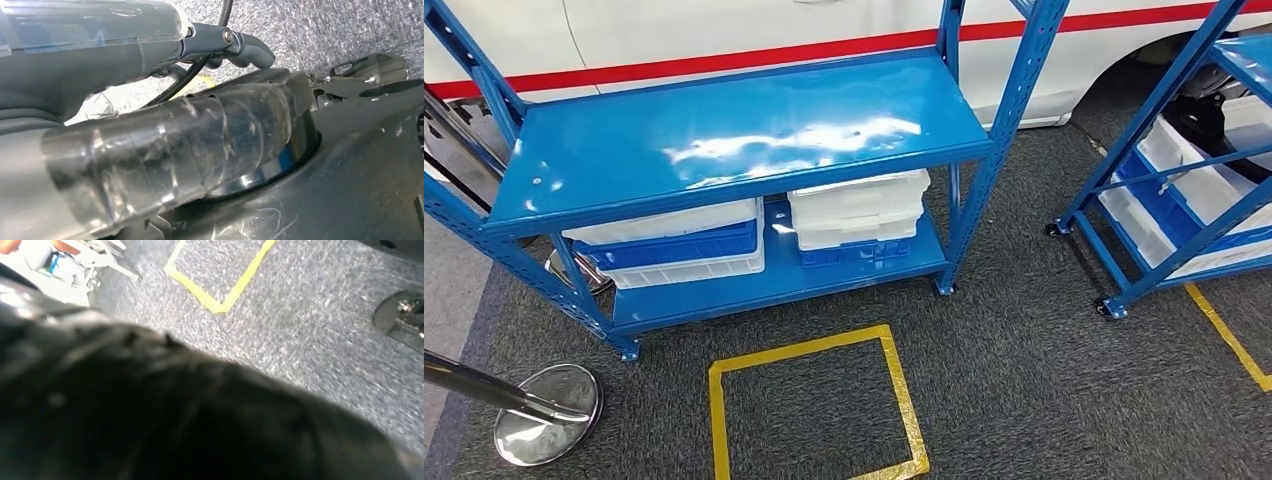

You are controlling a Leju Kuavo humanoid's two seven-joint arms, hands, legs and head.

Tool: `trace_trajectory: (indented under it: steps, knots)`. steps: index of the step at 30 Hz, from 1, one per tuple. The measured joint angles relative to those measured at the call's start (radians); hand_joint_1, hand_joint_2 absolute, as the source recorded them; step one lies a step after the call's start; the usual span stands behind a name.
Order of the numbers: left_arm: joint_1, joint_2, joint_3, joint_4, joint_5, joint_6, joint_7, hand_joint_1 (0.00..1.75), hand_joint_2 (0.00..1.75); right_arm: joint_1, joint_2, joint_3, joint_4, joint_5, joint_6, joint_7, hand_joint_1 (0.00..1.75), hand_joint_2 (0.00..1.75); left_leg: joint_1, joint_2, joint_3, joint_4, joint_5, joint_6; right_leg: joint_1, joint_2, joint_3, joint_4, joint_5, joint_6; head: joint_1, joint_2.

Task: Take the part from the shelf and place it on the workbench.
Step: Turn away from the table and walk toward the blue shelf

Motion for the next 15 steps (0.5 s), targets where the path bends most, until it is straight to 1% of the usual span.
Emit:
trace_trajectory:
  steps: [1,3,5,8,12,15]
  knots:
    - [0.000,0.000,0.000,0.000,-0.001,0.000,0.000,0.00,0.87,0.000,0.000,0.003,0.000,0.000,0.000,-0.002,0.00,0.00,0.000,0.000,0.004,-0.004,-0.001,0.000,0.000,0.001,0.002,0.000,-0.003,-0.002,0.000,0.000]
    - [-0.002,0.000,0.000,0.000,-0.001,0.000,-0.001,0.00,1.75,-0.001,0.000,0.007,0.000,0.001,-0.001,-0.003,0.00,0.87,0.000,0.000,0.015,-0.017,-0.009,0.000,0.001,0.001,0.006,-0.001,-0.007,-0.005,0.000,0.000]
    - [-0.003,0.000,0.000,0.000,-0.001,0.000,-0.001,0.00,1.75,-0.002,0.000,0.009,0.000,0.001,-0.009,0.002,0.00,1.75,0.001,0.001,0.022,-0.027,-0.014,-0.004,0.002,0.000,0.008,-0.001,-0.009,-0.006,0.000,0.000]
    - [-0.003,0.000,0.001,0.000,-0.002,0.001,-0.001,0.00,1.75,-0.003,0.000,0.012,0.000,-0.004,-0.029,0.014,0.00,1.75,0.001,0.001,0.024,-0.029,-0.013,-0.009,0.002,-0.001,0.010,-0.001,-0.008,-0.007,0.000,0.000]
    - [-0.001,0.000,0.002,0.000,-0.002,0.012,-0.007,0.00,1.75,-0.002,0.000,0.005,0.000,-0.056,-0.037,0.016,0.00,1.75,0.001,0.001,0.025,-0.029,-0.010,-0.016,0.002,-0.001,0.012,-0.001,-0.006,-0.008,0.000,0.000]
    - [0.008,-0.002,0.039,0.000,-0.023,0.022,-0.007,0.00,1.75,0.000,0.000,-0.001,0.000,-0.091,-0.041,0.023,0.00,1.75,0.000,0.002,0.027,-0.029,-0.010,-0.016,0.000,-0.001,0.014,-0.001,-0.005,-0.007,0.000,0.000]
